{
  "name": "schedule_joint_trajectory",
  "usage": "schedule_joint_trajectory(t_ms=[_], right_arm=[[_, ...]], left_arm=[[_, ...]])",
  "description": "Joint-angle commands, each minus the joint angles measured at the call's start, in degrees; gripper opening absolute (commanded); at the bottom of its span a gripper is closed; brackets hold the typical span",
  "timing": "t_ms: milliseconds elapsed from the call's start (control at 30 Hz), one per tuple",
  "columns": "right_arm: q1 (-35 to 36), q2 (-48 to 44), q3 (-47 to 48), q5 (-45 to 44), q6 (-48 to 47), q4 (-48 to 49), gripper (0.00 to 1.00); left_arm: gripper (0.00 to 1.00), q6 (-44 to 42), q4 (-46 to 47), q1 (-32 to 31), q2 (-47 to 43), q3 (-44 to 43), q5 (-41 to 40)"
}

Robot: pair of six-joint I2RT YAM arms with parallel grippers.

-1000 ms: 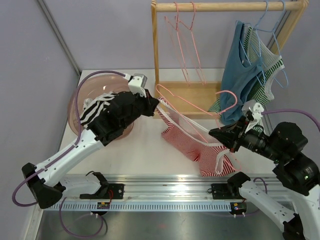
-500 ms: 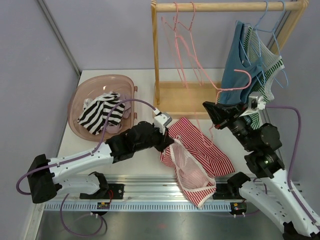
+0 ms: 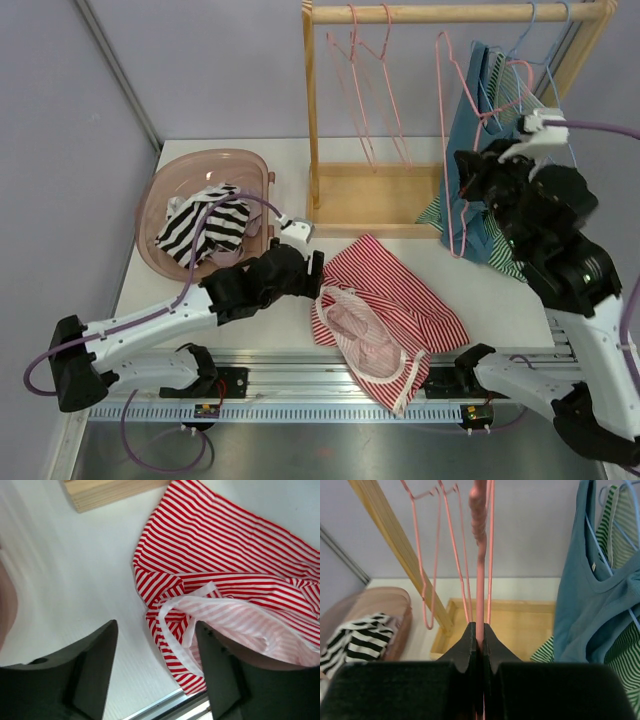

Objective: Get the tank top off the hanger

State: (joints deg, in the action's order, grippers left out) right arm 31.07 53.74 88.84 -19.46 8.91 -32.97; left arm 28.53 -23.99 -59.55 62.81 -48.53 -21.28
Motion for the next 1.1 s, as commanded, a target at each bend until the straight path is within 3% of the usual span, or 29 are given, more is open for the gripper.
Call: schedule_joint_trajectory(t_ms=[0, 33, 100, 400, 700, 867, 1033, 1067], right_arm=[[0.31, 7.07, 6.85, -5.58, -5.64, -7.02, 0.00], [0.22, 8.39, 8.27, -5.85, -6.18, -6.58, 0.00], [0.22, 13.39, 11.86, -5.59, -7.14, -7.36, 0.00], [-5.84, 34.49, 37.24, 4.34, -10.30, -11.06, 0.00], [-8.92, 55.67, 62.30, 7.86, -12.95, -17.29, 0.00], [-9.01, 59.82, 62.87, 7.86, -13.21, -16.86, 0.00], [-9.01, 56.58, 59.44, 7.43, -12.25, -15.29, 0.00], [-9.01, 55.87, 58.82, 7.16, -12.25, -15.02, 0.05]], left_arm=[[0.76, 1.61, -3.94, 0.14, -4.00, -5.43, -5.27], [0.87, 1.53, -4.92, 0.14, -4.53, -5.87, -5.27], [0.99, 1.70, -7.72, 0.14, -6.11, -7.18, -5.44], [0.99, 1.35, -16.34, 0.05, -15.86, -7.98, -4.21], [0.99, 0.56, -20.75, -0.04, -22.11, -7.98, -4.91], [0.99, -0.06, -17.42, -0.04, -21.50, -6.14, -2.55], [0.99, -1.11, -12.94, -0.13, -19.74, -4.38, 0.18], [0.99, -1.29, -10.40, -0.22, -19.30, -4.03, 2.36]])
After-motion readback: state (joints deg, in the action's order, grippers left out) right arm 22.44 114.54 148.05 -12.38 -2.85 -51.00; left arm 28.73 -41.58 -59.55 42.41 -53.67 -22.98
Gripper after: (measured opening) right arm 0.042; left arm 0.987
